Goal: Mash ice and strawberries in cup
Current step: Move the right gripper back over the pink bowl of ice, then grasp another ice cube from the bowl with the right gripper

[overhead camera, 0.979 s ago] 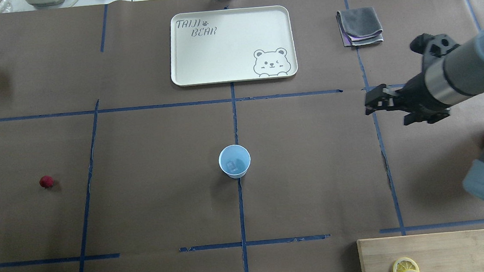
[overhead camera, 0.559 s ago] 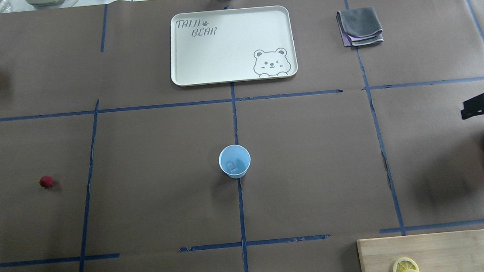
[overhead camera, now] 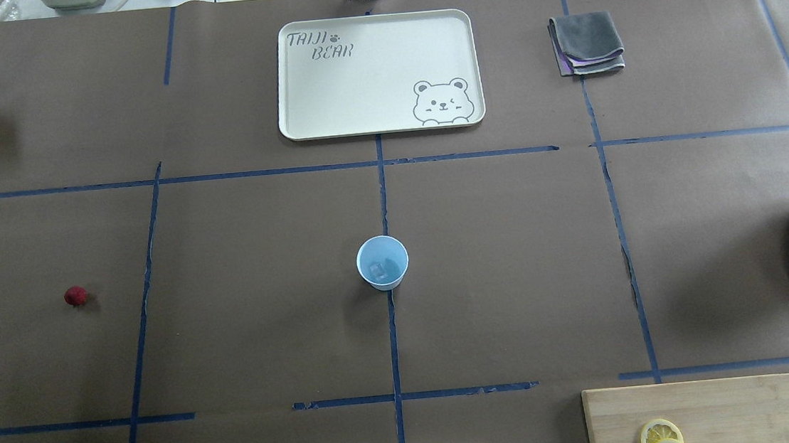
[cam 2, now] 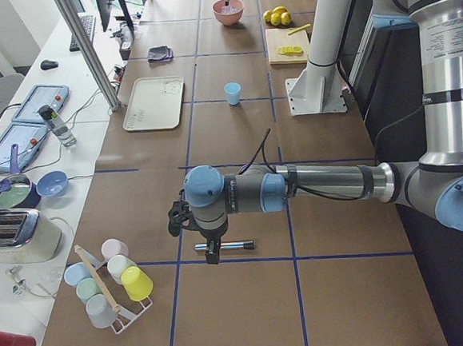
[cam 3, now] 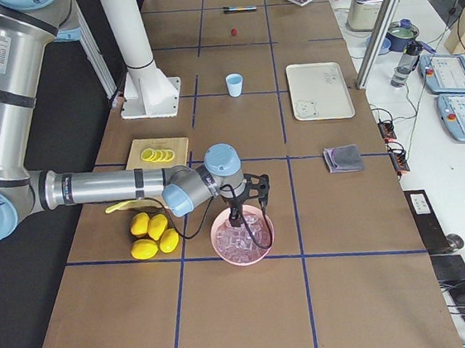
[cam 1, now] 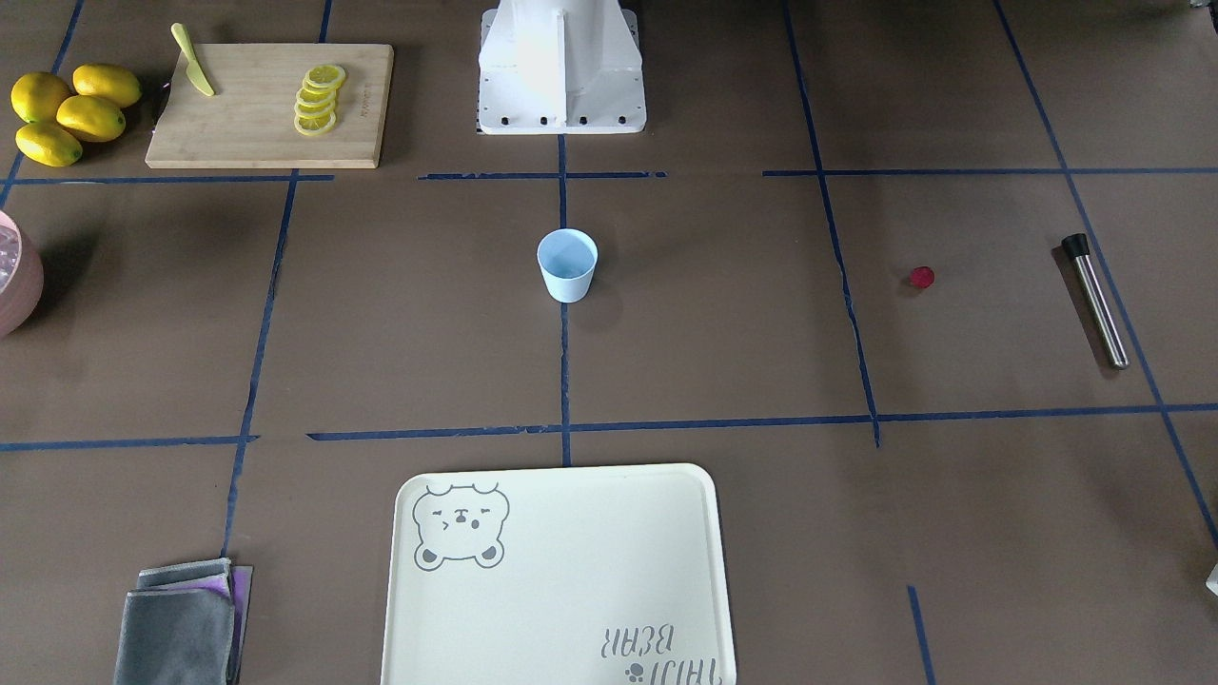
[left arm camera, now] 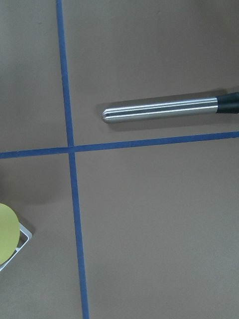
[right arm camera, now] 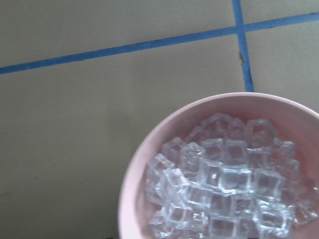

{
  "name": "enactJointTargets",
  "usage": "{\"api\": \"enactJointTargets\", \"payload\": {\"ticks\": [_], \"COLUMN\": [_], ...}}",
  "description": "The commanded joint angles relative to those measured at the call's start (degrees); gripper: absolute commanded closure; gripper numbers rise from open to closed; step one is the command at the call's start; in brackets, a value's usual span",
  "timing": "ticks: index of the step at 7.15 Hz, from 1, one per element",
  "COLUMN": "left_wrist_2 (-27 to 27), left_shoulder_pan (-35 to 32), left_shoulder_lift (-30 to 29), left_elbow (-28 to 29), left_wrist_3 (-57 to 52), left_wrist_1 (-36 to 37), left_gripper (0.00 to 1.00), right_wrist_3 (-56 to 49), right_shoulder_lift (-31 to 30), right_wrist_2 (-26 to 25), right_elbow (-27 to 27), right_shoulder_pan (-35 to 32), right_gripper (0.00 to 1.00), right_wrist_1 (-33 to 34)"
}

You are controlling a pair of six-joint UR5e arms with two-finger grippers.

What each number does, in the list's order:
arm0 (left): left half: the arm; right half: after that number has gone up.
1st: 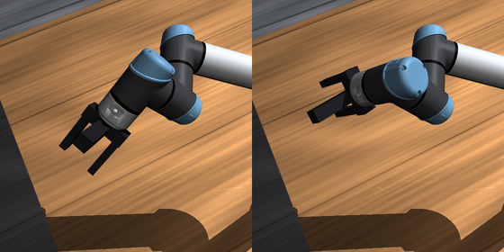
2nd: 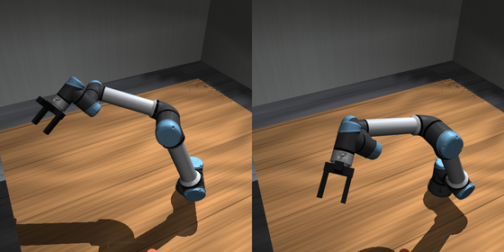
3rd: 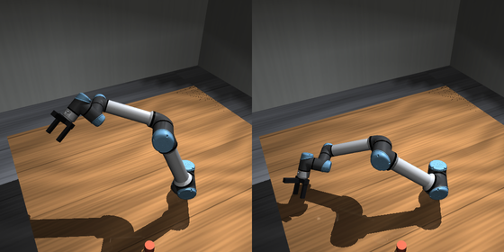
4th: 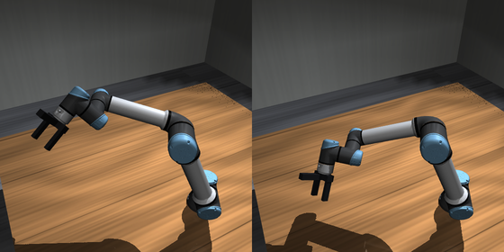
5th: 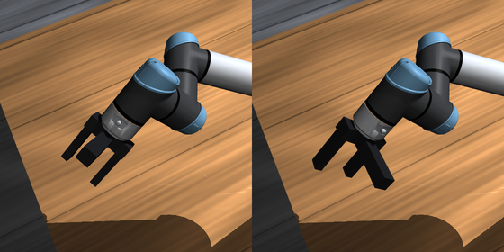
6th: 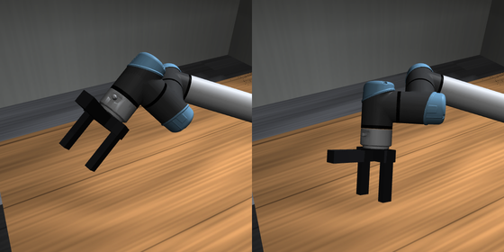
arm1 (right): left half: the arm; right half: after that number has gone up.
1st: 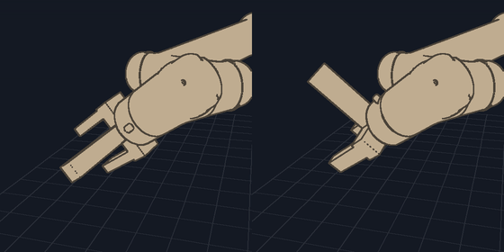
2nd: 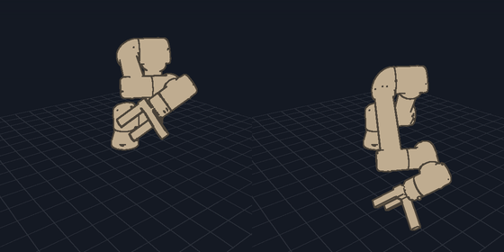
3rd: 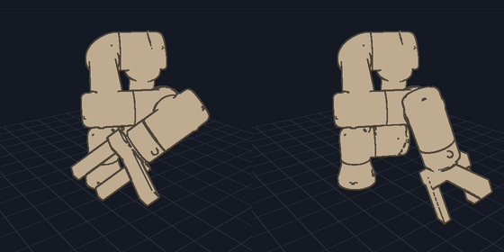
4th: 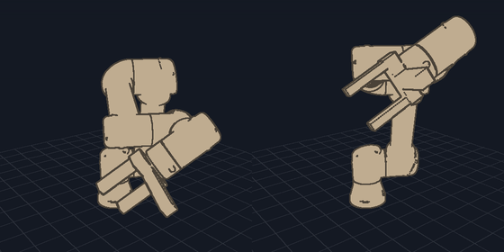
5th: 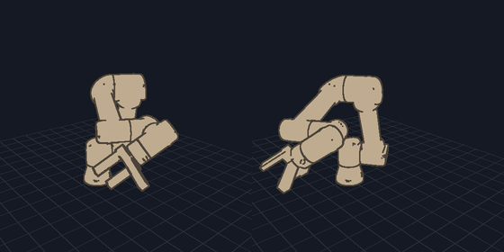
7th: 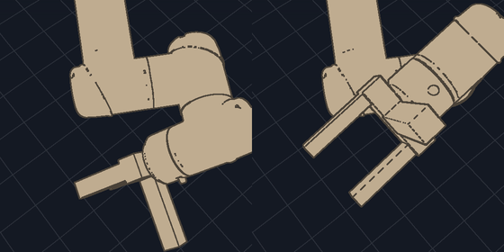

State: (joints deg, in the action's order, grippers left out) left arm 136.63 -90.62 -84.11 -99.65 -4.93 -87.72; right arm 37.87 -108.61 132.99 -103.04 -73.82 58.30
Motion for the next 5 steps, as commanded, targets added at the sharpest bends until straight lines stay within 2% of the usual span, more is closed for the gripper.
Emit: {"api": "enactJointTargets", "payload": {"ticks": [1,3,5], "left_wrist_2": [0.04,0.04,0.04], "left_shoulder_pan": [0.0,0.0,0.0], "left_shoulder_lift": [0.09,0.18,0.18], "left_elbow": [-0.19,-0.19,-0.19], "left_wrist_3": [0.01,0.01,0.01], "left_wrist_1": [0.0,0.0,0.0], "left_gripper": [0.0,0.0,0.0], "right_wrist_3": [-4.3,-3.77,-2.37], "right_shoulder_lift": [-0.63,-0.46,0.24], "right_wrist_2": [-0.18,-0.36,-0.36], "right_elbow": [4.15,5.56,6.27], "right_shoulder_pan": [-2.46,-2.38,-2.29], "right_gripper": [0.06,0.05,0.1], "right_wrist_1": [-0.47,-0.38,-0.38]}}
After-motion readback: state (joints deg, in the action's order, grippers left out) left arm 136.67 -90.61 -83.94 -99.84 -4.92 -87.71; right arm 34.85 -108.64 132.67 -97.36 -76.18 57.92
